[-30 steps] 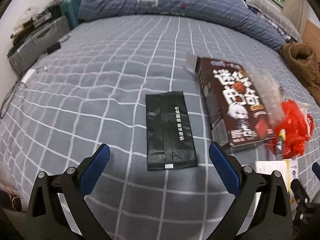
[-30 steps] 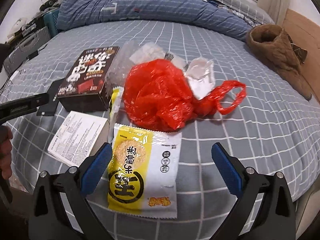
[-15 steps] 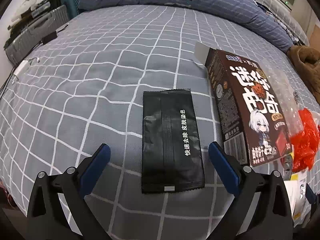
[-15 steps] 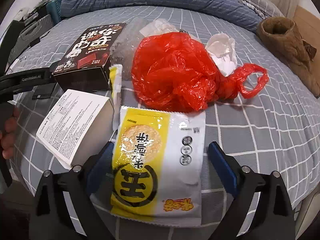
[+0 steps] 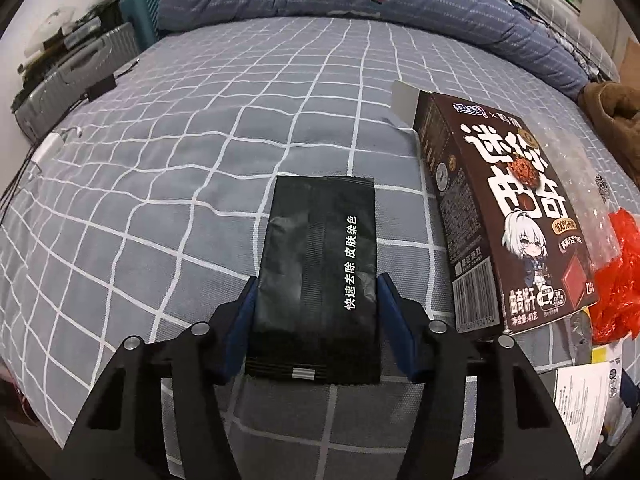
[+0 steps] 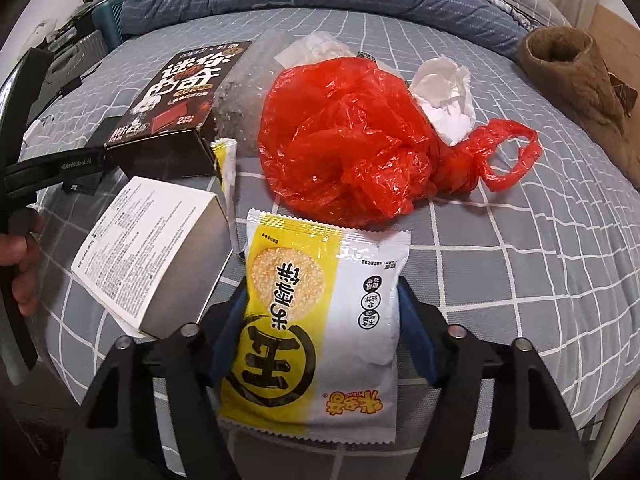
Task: Collect trash
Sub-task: 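Grasp the yellow-and-white snack packet with the right tool while the left tool grasps the black packet, then carry both packets off the bed toward the trash bin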
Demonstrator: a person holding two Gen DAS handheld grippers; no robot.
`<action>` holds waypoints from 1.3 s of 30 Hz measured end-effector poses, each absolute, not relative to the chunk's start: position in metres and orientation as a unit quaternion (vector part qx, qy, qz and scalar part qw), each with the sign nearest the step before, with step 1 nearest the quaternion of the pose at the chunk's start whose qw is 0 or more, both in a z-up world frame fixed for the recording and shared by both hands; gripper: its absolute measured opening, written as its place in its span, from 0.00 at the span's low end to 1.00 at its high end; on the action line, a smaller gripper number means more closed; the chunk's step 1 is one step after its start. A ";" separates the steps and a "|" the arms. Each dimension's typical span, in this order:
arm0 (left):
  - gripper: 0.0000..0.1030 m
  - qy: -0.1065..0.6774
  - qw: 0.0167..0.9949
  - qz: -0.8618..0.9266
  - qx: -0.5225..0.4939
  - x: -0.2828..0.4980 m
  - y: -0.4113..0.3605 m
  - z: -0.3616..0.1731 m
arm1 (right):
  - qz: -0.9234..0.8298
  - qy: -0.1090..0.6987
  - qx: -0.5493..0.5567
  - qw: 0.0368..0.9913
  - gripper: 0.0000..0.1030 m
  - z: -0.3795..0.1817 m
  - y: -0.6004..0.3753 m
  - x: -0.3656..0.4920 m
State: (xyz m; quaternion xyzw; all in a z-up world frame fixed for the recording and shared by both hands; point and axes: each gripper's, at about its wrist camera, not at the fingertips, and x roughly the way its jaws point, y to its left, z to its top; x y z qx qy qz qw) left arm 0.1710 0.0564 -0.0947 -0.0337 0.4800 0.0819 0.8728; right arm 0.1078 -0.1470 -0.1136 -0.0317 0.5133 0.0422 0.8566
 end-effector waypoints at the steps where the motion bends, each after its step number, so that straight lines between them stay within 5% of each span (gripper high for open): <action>1: 0.53 0.479 0.873 0.081 -0.035 0.171 0.057 -0.095 | 0.042 0.513 -0.032 0.857 0.57 -0.114 -0.148 0.108; 3: 0.38 0.477 0.874 0.082 -0.038 0.170 0.059 -0.094 | 0.044 0.514 -0.031 0.856 0.51 -0.113 -0.148 0.108; 15: 0.14 0.461 0.881 0.091 -0.053 0.161 0.065 -0.086 | 0.041 0.510 -0.023 0.859 0.35 -0.107 -0.152 0.108; 39: 0.14 0.462 0.885 0.034 -0.035 0.102 0.036 -0.059 | 0.034 0.487 -0.048 0.872 0.35 -0.078 -0.149 0.081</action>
